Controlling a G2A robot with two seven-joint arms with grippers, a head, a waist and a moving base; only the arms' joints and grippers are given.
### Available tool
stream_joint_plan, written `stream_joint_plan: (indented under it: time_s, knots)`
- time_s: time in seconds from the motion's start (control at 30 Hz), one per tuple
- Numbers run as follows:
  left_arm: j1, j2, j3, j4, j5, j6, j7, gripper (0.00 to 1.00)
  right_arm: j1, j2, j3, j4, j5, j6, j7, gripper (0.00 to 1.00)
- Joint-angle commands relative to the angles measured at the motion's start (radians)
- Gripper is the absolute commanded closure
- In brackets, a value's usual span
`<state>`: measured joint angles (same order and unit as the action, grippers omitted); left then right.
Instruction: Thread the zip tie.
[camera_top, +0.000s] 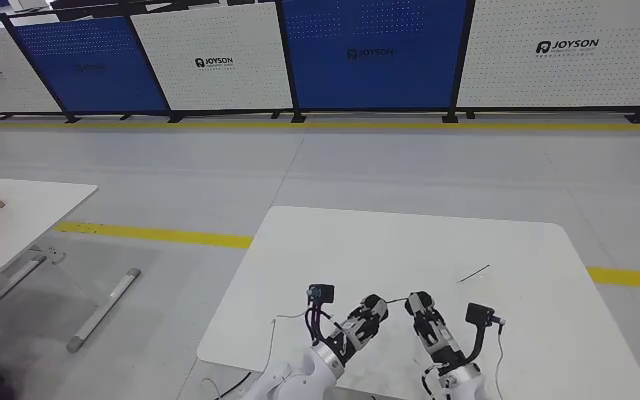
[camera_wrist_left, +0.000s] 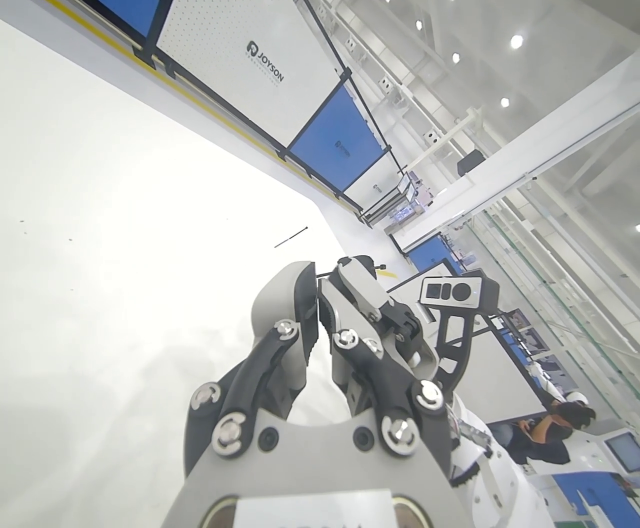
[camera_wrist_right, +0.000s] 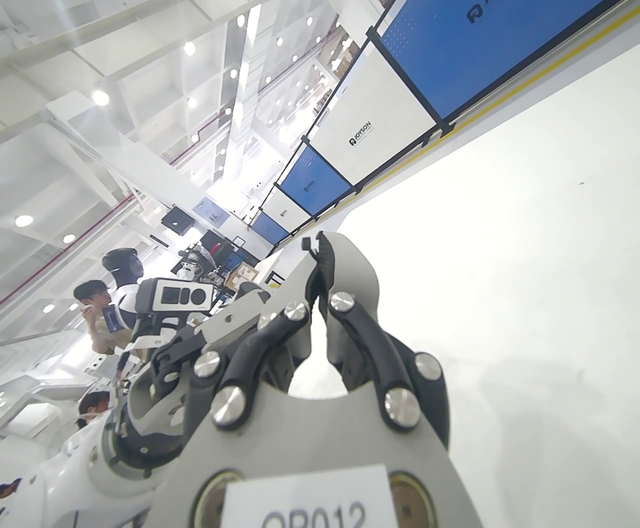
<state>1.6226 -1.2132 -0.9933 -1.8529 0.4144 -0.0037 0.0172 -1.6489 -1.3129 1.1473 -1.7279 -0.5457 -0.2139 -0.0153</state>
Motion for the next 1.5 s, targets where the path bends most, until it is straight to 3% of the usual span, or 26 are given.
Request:
stream_joint_plan:
  time_s: [0.0,0.2,0.4,0.53,0.77,0.9,0.97,1.13,1.23,1.47]
  knots:
    - [-0.007,-0.001,-0.007,0.007,-0.036,0.006,-0.013,1.0,0.001,0.0,-0.004,-0.002,-0.001,-0.006,0.001,0.0]
    - [-0.019,-0.006,-0.023,0.014,-0.121,0.019,-0.006,1.0,-0.002,0.002,-0.002,-0.009,-0.005,-0.019,0.01,0.0]
    - [-0.017,-0.01,-0.057,-0.01,-0.194,0.05,0.039,1.0,-0.034,0.009,0.032,-0.03,0.024,-0.065,0.013,0.0]
    - [-0.013,-0.005,-0.074,-0.03,-0.218,0.034,-0.023,1.0,-0.054,0.012,0.054,-0.046,0.039,-0.073,0.001,0.0]
    - [-0.013,-0.005,-0.074,-0.03,-0.218,0.034,-0.023,1.0,-0.054,0.012,0.054,-0.046,0.039,-0.073,0.001,0.0]
    - [-0.012,-0.01,-0.091,-0.03,-0.336,0.03,-0.015,1.0,-0.053,0.01,0.06,-0.047,-0.055,-0.014,-0.086,0.0]
    - [-0.01,-0.012,-0.102,-0.028,-0.368,0.025,0.001,1.0,-0.048,0.011,0.058,-0.042,-0.057,-0.02,-0.069,0.0]
    - [0.003,-0.017,-0.11,-0.039,-0.476,-0.011,0.004,1.0,-0.04,0.018,0.066,-0.04,-0.264,0.061,-0.061,0.0]
    - [0.0,-0.015,-0.105,-0.047,-0.519,-0.017,-0.065,1.0,-0.039,0.021,0.055,-0.047,-0.359,0.091,-0.039,0.0]
    - [0.0,-0.015,-0.105,-0.047,-0.519,-0.017,-0.065,1.0,-0.04,0.021,0.054,-0.048,-0.36,0.093,-0.038,0.0]
